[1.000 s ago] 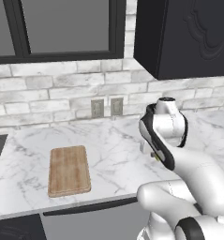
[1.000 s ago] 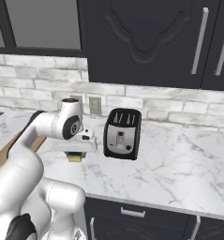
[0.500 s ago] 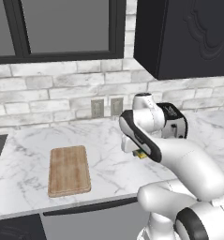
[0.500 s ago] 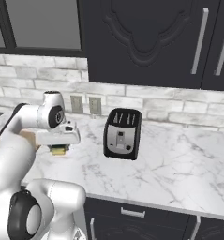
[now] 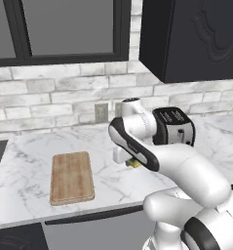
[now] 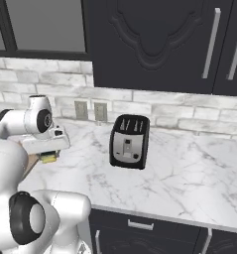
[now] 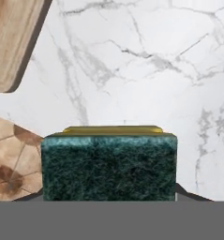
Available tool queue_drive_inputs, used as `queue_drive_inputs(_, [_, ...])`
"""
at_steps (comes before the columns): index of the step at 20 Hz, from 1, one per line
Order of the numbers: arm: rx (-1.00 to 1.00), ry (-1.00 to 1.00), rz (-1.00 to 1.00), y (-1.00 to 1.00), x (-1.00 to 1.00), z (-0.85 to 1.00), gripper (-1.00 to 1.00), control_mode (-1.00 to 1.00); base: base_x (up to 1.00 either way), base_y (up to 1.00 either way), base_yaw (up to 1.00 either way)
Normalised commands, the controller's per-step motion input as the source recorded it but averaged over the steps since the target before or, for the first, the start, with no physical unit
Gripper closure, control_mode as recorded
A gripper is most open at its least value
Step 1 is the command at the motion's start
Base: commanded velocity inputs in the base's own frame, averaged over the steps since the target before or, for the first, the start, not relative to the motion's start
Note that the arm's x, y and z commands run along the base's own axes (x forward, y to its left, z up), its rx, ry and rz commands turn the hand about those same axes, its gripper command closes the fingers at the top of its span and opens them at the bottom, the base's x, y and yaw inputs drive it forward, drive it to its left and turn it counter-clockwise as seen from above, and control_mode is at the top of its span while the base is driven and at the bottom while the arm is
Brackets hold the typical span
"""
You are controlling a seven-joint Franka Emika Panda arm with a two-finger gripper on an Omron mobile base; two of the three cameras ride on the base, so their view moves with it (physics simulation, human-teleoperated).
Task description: Pick up the sponge from the counter and clean the cutting board by briefly scrubbing or pressing down on the cutting board. Once finished, release the sponge.
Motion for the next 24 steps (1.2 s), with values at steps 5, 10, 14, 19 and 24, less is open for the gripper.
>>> queue_drive_inputs(5, [0.00,0.00,0.25,0.42,-0.06,0.00,1.00,-1.00,0.00,0.00,0.00])
queue_drive_inputs(10, [0.00,0.01,0.25,0.52,0.00,-0.04,1.00,-1.00,0.00,0.00,0.00])
queue_drive_inputs(14, [0.00,0.02,0.28,0.56,0.00,-0.17,1.00,-1.00,0.00,0.00,0.00])
queue_drive_inputs(19, [0.00,0.00,0.24,0.50,-0.01,-0.25,1.00,-1.00,0.00,0.00,0.00])
queue_drive_inputs(24, [0.00,0.00,0.21,0.34,-0.03,-0.26,1.00,-1.00,0.00,0.00,0.00])
